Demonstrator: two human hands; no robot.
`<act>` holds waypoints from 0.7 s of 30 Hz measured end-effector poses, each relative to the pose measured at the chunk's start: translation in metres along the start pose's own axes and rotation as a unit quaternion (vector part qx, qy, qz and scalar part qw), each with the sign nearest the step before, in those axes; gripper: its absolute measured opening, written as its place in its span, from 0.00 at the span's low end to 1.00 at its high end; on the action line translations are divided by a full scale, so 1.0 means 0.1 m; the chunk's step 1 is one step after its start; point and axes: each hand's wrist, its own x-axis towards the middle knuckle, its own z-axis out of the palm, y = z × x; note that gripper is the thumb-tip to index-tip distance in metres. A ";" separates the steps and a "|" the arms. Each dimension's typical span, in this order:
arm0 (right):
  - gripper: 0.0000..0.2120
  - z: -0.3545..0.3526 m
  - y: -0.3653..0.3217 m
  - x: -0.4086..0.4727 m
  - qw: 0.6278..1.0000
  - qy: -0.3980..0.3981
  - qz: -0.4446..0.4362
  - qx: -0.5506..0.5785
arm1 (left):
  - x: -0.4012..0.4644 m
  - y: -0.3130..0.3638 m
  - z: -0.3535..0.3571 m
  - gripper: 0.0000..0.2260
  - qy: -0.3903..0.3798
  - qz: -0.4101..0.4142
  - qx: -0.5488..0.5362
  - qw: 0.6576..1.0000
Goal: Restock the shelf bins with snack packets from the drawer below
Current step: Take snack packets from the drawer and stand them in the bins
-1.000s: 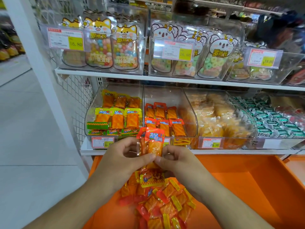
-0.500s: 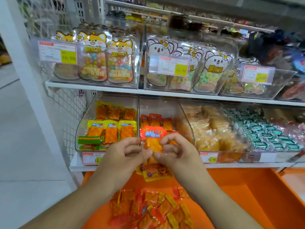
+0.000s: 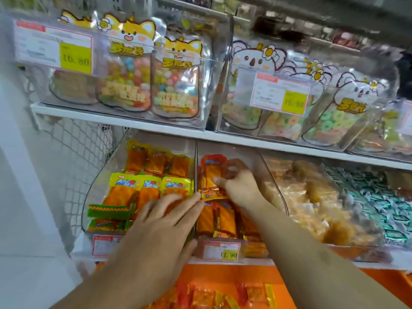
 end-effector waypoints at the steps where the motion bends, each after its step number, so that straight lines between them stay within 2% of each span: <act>1: 0.19 0.07 0.05 0.08 1.000 0.002 -0.005 -0.012 | 0.00 -0.01 0.01 0.32 0.005 0.000 0.002 1.000; 10: 0.25 0.28 0.20 0.25 0.979 -0.028 -0.028 -0.200 | -0.01 -0.01 0.10 0.32 0.004 -0.003 -0.010 1.000; 15: 0.42 0.17 0.23 0.22 0.969 -0.094 0.005 -0.227 | -0.02 -0.02 0.10 0.31 0.010 0.003 -0.016 1.000; 18: 0.38 0.10 0.19 0.17 0.954 -0.139 -0.019 -0.265 | -0.03 -0.02 0.11 0.31 0.012 0.004 -0.014 1.000; 21: 0.40 0.12 0.19 0.18 0.933 -0.152 -0.045 -0.323 | -0.03 -0.01 0.11 0.32 0.013 0.002 -0.019 1.000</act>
